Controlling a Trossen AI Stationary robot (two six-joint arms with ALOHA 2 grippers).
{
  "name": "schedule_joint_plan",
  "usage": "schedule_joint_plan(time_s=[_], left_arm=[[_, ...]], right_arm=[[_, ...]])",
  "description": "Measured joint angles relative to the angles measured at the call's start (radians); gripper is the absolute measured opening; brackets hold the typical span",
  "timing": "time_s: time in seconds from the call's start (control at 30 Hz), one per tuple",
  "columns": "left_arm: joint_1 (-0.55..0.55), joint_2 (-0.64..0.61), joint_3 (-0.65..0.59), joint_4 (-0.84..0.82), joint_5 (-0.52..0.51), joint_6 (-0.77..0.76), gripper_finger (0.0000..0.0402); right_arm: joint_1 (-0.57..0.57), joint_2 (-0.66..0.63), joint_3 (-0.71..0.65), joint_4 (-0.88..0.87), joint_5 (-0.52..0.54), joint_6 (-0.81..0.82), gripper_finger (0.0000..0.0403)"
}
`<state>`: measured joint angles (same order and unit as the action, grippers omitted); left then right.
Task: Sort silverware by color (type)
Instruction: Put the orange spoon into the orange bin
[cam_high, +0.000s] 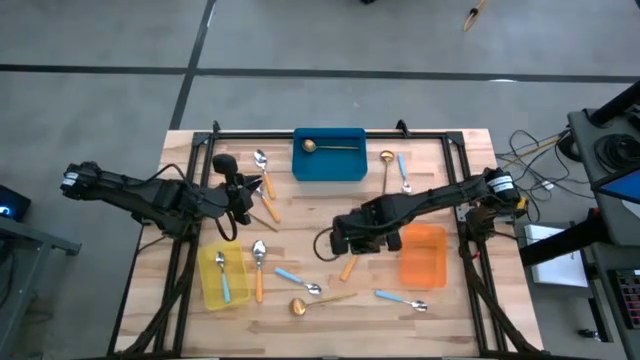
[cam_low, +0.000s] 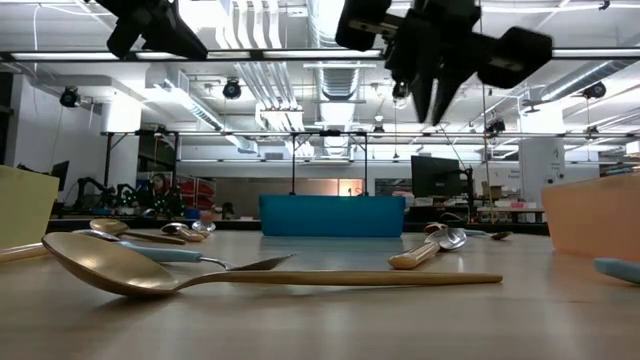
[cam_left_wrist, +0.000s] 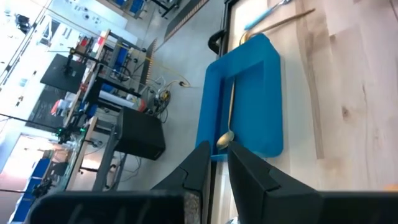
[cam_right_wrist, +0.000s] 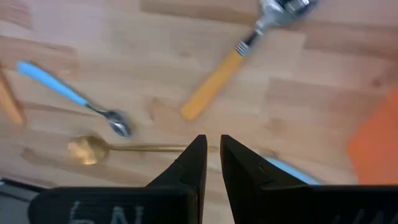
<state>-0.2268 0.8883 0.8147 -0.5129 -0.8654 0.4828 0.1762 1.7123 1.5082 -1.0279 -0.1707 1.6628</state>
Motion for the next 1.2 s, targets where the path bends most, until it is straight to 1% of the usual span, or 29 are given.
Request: schedule_joint_plan(time_s=[0.23,0.43,0.53,0.67,0.87,0.97,1.07,1.2], left_arm=[[0.0,0.0,0.005,0.016,0.0,-0.003,0.0038],[0.0,0.0,0.001,-0.001,0.0,-0.066,0.0038],[0.0,0.0,0.001,-0.028,0.0,-0.104,0.0038],[0.0,0.0,0.0,-0.044,0.0,-0.138,0.0038],[0.0,0.0,0.0,-0.046,0.0,-0.172,0.0038],[0.0,0.0,0.0,-0.061,0.0,-0.189,0.0038],[0.0,0.0,0.0,-0.083,0.0,-0.208,0.0038],[0.0,0.0,0.0,-0.094,0.0,-0.216,0.0038]], right_arm=[[0.029,0.0,0.0,-0.006,0.006,0.016,0.0038],[0.029,0.008,-0.001,-0.004,0.04,0.004,0.0038],[0.026,0.019,-0.001,-0.006,0.039,0.013,0.0046],[0.025,0.035,-0.001,-0.006,0.039,0.013,0.0078],[0.025,0.061,-0.001,-0.01,0.028,0.021,0.0152],[0.024,0.071,-0.001,-0.01,0.006,0.011,0.0179],[0.023,0.077,-0.001,-0.009,0.014,-0.017,0.0194],[0.013,0.077,-0.001,-0.007,0.014,-0.05,0.0197]])
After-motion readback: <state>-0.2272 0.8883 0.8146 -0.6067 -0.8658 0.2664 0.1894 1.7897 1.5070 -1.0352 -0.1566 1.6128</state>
